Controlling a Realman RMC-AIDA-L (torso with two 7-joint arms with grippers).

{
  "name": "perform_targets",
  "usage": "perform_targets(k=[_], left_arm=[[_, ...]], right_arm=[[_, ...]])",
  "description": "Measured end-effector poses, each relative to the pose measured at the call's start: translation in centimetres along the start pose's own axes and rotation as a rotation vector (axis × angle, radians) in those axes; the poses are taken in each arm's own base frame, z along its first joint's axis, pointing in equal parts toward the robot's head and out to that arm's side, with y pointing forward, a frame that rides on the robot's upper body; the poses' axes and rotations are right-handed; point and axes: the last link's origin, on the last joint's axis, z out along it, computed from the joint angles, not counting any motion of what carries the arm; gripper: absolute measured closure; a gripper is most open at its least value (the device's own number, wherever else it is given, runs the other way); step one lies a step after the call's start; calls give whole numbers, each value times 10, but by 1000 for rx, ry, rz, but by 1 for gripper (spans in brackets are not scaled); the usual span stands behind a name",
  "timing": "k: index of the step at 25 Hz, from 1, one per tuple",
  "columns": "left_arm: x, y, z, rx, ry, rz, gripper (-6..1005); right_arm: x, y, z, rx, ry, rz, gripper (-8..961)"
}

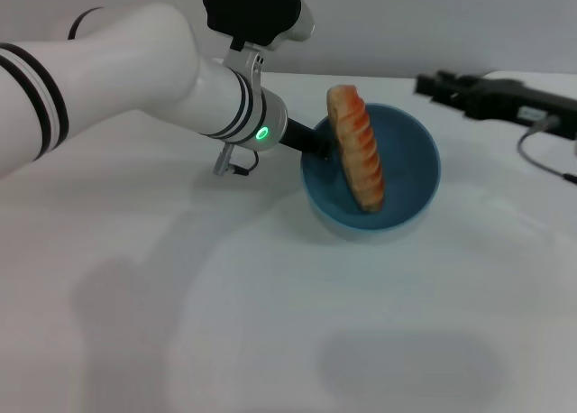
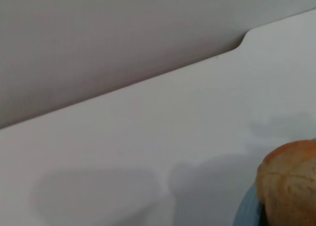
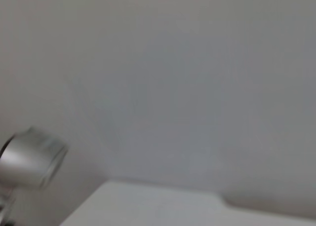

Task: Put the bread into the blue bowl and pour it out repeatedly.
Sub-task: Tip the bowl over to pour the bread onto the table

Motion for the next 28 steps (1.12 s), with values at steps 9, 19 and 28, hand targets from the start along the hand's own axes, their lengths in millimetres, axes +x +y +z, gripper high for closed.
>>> perform_targets(k=[9,19,28], left_arm=[[1,-4,1,21,36,0,1001],[19,-4,0,54,139,53,1001],[44,15,-1,74,257,194,1001]], right_arm=[[7,-36,-51,228,-100,-182,502],[59,-39,-93,389,-364,-310,503],[95,-38,-122,586,-467,-327,503]])
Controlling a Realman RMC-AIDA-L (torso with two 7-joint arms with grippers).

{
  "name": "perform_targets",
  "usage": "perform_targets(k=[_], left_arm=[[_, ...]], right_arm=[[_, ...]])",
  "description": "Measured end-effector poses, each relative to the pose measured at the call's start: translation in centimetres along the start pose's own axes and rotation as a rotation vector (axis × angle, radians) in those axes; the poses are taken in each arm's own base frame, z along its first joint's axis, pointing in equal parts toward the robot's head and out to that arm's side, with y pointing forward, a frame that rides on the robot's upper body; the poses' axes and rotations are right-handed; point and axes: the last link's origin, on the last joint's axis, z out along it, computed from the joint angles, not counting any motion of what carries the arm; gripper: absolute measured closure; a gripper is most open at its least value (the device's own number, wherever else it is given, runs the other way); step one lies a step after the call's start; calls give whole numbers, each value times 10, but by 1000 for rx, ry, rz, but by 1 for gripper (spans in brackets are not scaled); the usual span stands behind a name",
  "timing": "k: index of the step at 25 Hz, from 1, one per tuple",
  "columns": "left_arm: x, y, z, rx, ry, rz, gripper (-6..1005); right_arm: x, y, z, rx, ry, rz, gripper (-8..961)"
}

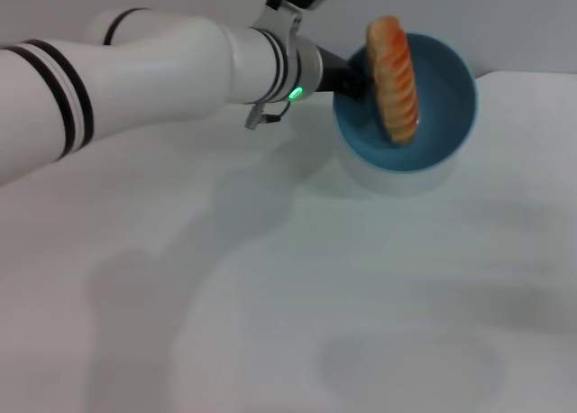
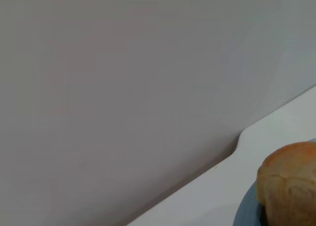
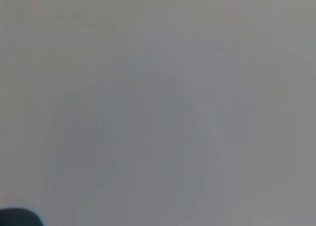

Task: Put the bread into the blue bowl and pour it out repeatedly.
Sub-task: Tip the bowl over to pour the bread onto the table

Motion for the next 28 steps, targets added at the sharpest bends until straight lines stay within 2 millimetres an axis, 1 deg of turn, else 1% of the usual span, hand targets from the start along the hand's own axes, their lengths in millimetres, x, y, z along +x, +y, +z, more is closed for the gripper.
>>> perform_targets(k=[5,8,9,10,16,22,28], left_arm=[[4,15,3,-9,48,94,1000],[4,21,3,-13,83,123,1000],[6,22,3,-10,103,137,1000],[6,22,3,-10,103,137,1000],[23,23,2,12,199,165,1000],[26,25,2,12,224,176,1000],[17,24,2,14,213,161,1001]], right_arm=[[1,-12,-13,135,-54,89,504],[3,-18,-22,183,-61,107,504],[5,-19,-27,197,-56,114,504],[5,-19,-27,197,-56,114,504],[13,-25,-43,264,-41,143,505],[14,-26,-47,276,-38,147,505],[16,-25,-39,273,-22,187,506]])
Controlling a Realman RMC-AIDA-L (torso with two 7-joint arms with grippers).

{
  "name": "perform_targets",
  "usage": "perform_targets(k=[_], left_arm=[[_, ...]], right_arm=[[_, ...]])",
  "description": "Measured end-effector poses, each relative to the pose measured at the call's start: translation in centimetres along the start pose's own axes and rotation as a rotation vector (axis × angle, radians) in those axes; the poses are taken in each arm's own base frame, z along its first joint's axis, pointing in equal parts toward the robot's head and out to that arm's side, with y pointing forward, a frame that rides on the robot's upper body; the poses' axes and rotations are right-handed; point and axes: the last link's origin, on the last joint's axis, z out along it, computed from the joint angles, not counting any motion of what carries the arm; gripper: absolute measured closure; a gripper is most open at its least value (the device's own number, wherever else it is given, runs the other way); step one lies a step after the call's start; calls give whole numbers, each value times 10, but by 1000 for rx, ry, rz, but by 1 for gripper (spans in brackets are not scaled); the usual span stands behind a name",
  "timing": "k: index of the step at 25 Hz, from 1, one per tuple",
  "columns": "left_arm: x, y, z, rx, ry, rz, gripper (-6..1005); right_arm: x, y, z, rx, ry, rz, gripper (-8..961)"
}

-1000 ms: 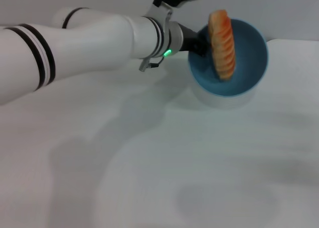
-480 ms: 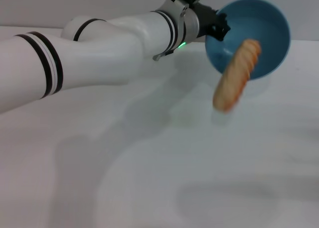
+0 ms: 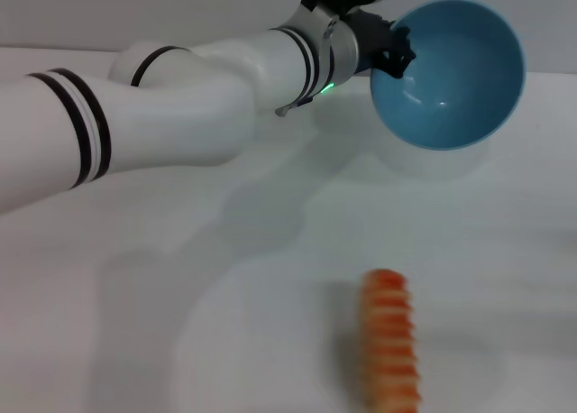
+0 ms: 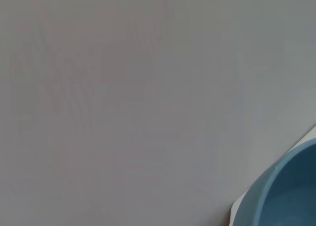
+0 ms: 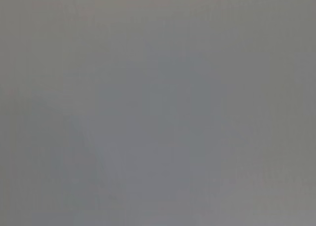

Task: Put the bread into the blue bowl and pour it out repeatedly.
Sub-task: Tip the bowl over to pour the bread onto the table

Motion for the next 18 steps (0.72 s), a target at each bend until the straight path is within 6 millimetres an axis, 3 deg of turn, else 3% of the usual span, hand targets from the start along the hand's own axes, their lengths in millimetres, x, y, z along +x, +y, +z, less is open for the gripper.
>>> perform_targets(k=[4,7,9,10,12,13,15,16,18], left_arm=[[-4,-4,-1,8,-9,-24,1001],[-3,-13,-1,22,-33,-73,1001],[-3,-32,-1,61,-65,-144,1001],[-4,-40,-2,79,-78,-171,1001],[-6,-52,-2,101,-105,-211,1001],[-6,-52,-2,101,-105,-211,1001],[-9,-61,-4,118,-125,-241,1000],[-10,-63,-5,122,-128,-246,1000],[-13,-65,-6,128,-133,-252,1000]], right_arm=[[4,5,8,-38,51,79,506],[8,19,16,-161,130,93,507],[8,39,24,-341,247,147,507],[8,39,24,-341,247,147,507],[7,54,31,-479,421,199,507],[7,54,31,-479,421,199,507],[8,66,39,-556,617,219,506],[8,66,39,-556,617,219,506],[13,81,45,-597,777,228,506]])
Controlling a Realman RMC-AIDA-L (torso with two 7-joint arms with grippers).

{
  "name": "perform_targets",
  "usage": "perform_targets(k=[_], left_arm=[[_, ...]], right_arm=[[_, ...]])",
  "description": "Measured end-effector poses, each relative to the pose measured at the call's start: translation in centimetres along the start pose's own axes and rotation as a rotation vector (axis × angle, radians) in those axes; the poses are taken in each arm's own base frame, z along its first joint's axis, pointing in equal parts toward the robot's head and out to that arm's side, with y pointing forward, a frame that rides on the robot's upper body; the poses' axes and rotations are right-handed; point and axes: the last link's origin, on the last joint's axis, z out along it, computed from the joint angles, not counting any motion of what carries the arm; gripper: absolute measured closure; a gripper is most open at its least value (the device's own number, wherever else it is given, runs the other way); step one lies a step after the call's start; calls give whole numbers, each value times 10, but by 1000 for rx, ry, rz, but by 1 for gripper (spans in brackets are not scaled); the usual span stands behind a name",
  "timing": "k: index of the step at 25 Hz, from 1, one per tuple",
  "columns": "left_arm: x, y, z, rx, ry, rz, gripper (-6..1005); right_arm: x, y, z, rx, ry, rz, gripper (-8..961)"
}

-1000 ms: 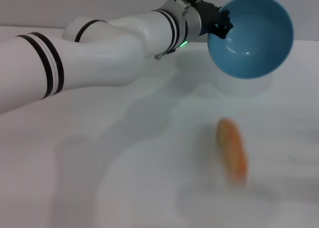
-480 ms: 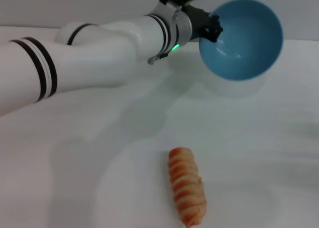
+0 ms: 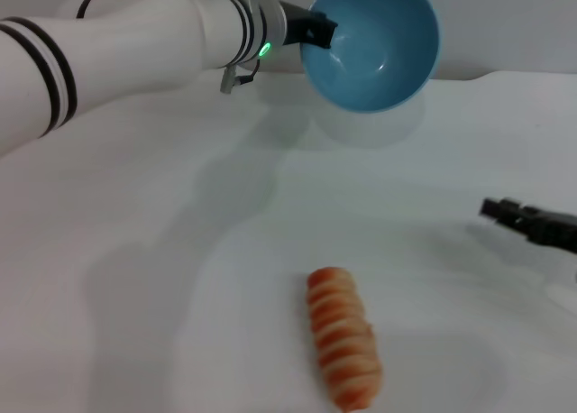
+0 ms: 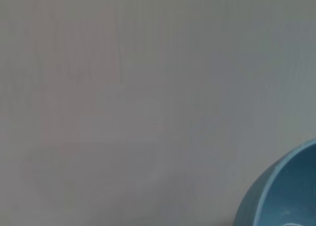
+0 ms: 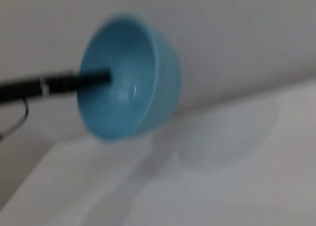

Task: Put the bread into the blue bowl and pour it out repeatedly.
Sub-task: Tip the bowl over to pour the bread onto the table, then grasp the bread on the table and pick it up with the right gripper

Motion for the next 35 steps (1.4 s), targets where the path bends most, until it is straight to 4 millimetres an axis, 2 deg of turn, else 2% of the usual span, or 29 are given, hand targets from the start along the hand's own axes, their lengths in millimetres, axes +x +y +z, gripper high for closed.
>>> perform_targets(k=[7,12,14,15,18,21,27,29,35], left_arm=[[-8,-3,0,7,-14,-4,1000],[-15,-8,-2,15,-18,-22,1001],[-15,-7,-2,15,-17,-23,1001],[-15,-7,-2,13,-16,-21,1001],[-15,-5,-2,8,-17,-17,1001],[-16,-4,-2,6,-21,-17,1001],[-18,-3,-3,-1,-20,-23,1000],[-17,-2,-3,-2,-20,-23,1000],[-17,0,-3,-8,-17,-23,1000]], right_arm=[[-8,20,21,-91,91,10,504],[-7,26,28,-108,150,16,491],[-5,39,47,-138,226,-23,467],[-5,39,47,-138,226,-23,455],[1,48,68,-124,284,-28,419],[3,54,76,-128,299,3,383],[9,59,78,-126,355,86,311],[16,61,78,-115,419,115,241],[22,62,78,-102,463,133,252]])
